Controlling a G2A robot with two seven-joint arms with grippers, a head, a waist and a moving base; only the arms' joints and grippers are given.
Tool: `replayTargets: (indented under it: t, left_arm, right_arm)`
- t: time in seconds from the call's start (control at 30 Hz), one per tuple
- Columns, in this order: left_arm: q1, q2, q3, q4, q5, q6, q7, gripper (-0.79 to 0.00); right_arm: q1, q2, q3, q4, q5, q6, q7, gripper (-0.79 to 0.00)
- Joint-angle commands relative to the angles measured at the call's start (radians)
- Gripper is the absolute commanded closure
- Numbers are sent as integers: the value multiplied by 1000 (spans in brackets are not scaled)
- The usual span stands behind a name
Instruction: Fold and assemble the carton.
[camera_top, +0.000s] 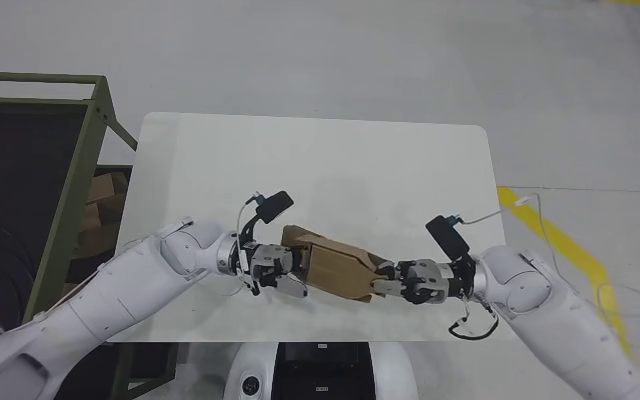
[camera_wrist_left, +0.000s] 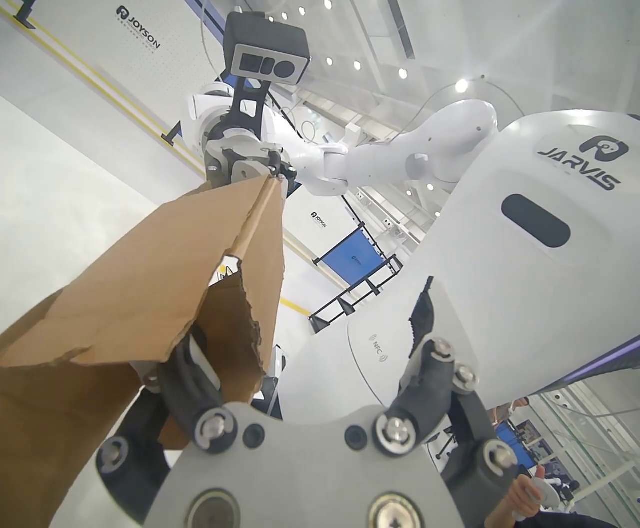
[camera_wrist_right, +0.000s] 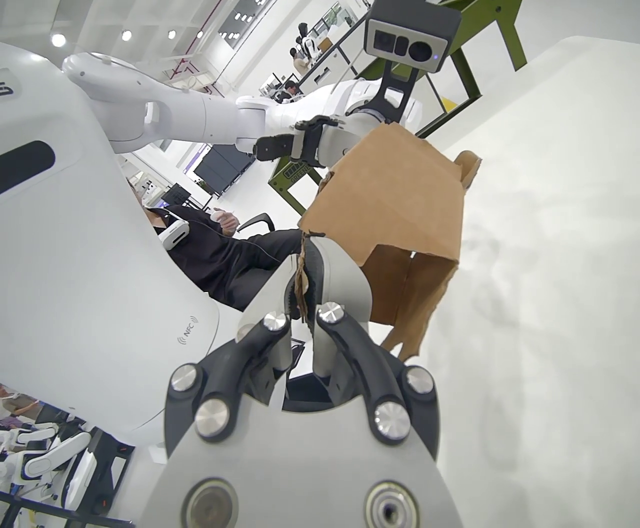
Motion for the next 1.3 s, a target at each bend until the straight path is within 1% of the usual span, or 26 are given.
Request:
replayTargets:
  t: [0.0,0.03,0.13,0.2,0.47,0.5,0.53,0.57,0.6,0.83,1.03,1.13,1.2,1.27]
  left_arm:
    - [-4,-2,7,5,7,0,0,-723]
    - [-6,-3,12,4,11,0,0,-696]
    - [-13,-5,21,6,12,0,0,-662]
    - [-18,-6,27,7,13,0,0,-619]
    - [-29,-7,39,8,9,0,0,-579]
    - [-30,-7,40,9,9,0,0,-554]
    - [-30,-6,42,9,9,0,0,-468]
    - [-31,-6,43,9,9,0,0,-413]
    - [-33,-6,44,10,11,0,0,-379]
    - [-39,-6,54,14,14,0,0,-265]
    - [-43,-6,59,22,15,0,0,-188]
    - [-45,-7,60,25,15,0,0,-114]
    - [-46,-7,60,28,15,0,0,-12]
    - [-46,-8,60,31,17,0,0,0]
  right_arm:
    - [6,-2,-7,4,1,0,4,0]
    - [10,-4,-11,5,2,0,6,0]
    - [22,-8,-23,12,1,0,8,0]
    - [31,-12,-32,15,0,0,8,0]
    - [60,-22,-59,31,6,4,15,0]
    - [62,-22,-60,32,6,4,15,0]
    - [63,-23,-61,34,7,4,14,0]
    - [64,-24,-62,36,7,4,14,0]
    - [65,-24,-63,36,6,5,13,0]
    - [66,-26,-62,39,1,8,8,0]
    - [65,-27,-59,43,-4,8,0,0]
    - [64,-27,-56,43,-8,6,-2,0]
    - [61,-27,-55,42,-9,7,-3,0]
    - [59,-26,-52,40,-12,6,-5,0]
